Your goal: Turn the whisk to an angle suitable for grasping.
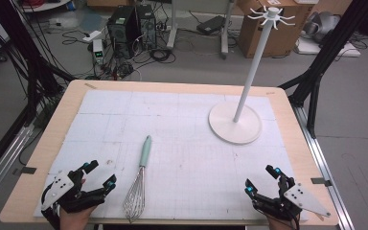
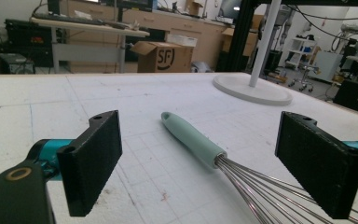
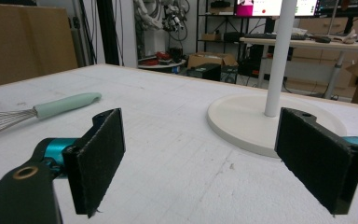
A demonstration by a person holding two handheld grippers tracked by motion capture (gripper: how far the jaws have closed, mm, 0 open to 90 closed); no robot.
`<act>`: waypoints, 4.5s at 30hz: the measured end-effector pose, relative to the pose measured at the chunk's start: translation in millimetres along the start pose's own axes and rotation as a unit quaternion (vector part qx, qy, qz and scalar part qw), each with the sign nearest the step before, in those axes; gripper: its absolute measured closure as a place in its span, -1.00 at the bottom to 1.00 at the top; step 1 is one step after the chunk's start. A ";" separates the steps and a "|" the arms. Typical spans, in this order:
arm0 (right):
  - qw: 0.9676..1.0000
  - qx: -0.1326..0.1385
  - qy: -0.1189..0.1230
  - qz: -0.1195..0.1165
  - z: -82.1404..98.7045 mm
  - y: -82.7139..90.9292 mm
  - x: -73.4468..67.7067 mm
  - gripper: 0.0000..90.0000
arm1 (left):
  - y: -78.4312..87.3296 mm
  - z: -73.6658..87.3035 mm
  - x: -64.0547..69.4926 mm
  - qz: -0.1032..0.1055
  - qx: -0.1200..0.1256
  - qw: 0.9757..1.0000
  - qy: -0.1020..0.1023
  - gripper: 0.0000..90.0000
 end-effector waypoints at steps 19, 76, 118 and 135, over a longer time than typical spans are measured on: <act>1.000 -0.009 0.007 0.001 1.7 -1.8 -0.3 -0.67 | -48.5 -8.6 -34.1 0.027 -0.094 0.995 -0.001 0.03; 0.999 -0.005 0.042 -0.012 -1.6 -2.3 -10.0 -0.62 | -184.1 11.5 -59.2 0.020 -0.367 0.929 -0.042 1.00; 0.999 -0.007 0.045 -0.016 -1.2 -3.4 -10.4 -0.62 | -235.6 9.1 -29.4 0.021 -0.331 0.942 -0.054 0.94; 0.999 -0.009 0.046 -0.015 -0.8 -3.5 -10.3 -0.62 | -260.2 1.2 70.7 0.157 -0.335 0.927 -0.071 0.88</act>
Point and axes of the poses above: each handheld gripper's, and its own axes: y roughly backward along the jaws, z roughly out of its underside, x roughly to its right, the point moved 5 cm from there along -y, roughly forward along the jaws, and after that the axes turned 7 degrees about z, right-handed, at the moved point
